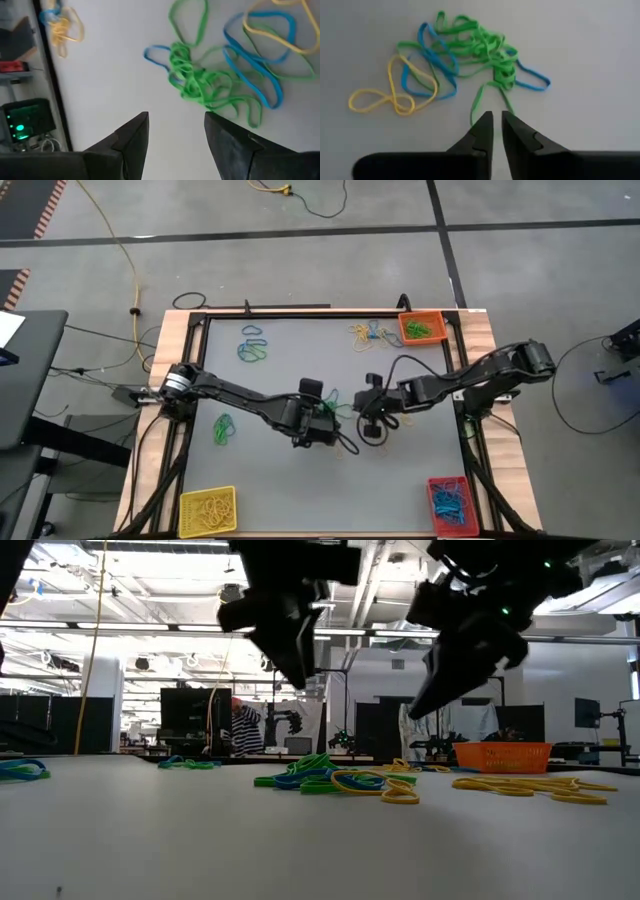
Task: Sort rubber bands into baskets
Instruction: Put the green rubber band into the orange bin
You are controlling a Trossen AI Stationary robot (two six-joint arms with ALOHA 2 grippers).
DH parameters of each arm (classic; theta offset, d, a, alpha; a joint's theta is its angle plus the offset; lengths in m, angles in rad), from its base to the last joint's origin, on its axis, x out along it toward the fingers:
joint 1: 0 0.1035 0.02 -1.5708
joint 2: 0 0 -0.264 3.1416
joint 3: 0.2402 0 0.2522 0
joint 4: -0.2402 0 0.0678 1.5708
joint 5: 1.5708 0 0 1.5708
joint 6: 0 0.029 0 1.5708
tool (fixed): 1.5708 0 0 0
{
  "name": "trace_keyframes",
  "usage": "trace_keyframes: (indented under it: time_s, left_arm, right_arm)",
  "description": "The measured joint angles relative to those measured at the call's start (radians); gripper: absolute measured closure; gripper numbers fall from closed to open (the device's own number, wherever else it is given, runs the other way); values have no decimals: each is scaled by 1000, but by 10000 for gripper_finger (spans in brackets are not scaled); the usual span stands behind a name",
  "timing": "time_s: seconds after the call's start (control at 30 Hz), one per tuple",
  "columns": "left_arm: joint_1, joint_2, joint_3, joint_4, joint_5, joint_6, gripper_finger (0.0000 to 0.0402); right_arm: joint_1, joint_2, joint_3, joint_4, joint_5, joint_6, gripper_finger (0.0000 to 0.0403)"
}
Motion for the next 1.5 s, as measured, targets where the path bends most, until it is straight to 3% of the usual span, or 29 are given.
trace_keyframes:
  time_s: [0.2,0.4,0.6,0.83,1.13,1.37,1.5]
  left_arm:
    - [15,0,-93,97,6,34,219]
    - [43,-2,-155,235,7,76,219]
    - [58,0,-177,288,8,98,219]
    - [60,0,-178,313,38,126,219]
    - [60,0,-178,313,50,146,219]
    - [60,0,-178,311,-1,167,219]
    - [66,0,-178,328,-30,197,219]
  right_arm:
    - [32,21,-78,181,-54,-8,262]
    - [40,139,-105,359,-68,-49,192]
    - [6,281,-105,464,-60,-42,174]
    - [-49,322,-100,485,-60,-8,221]
    - [-76,324,-101,473,-59,-45,383]
    - [-88,260,-106,419,-47,-43,384]
    - [-90,159,-108,355,35,-45,385]
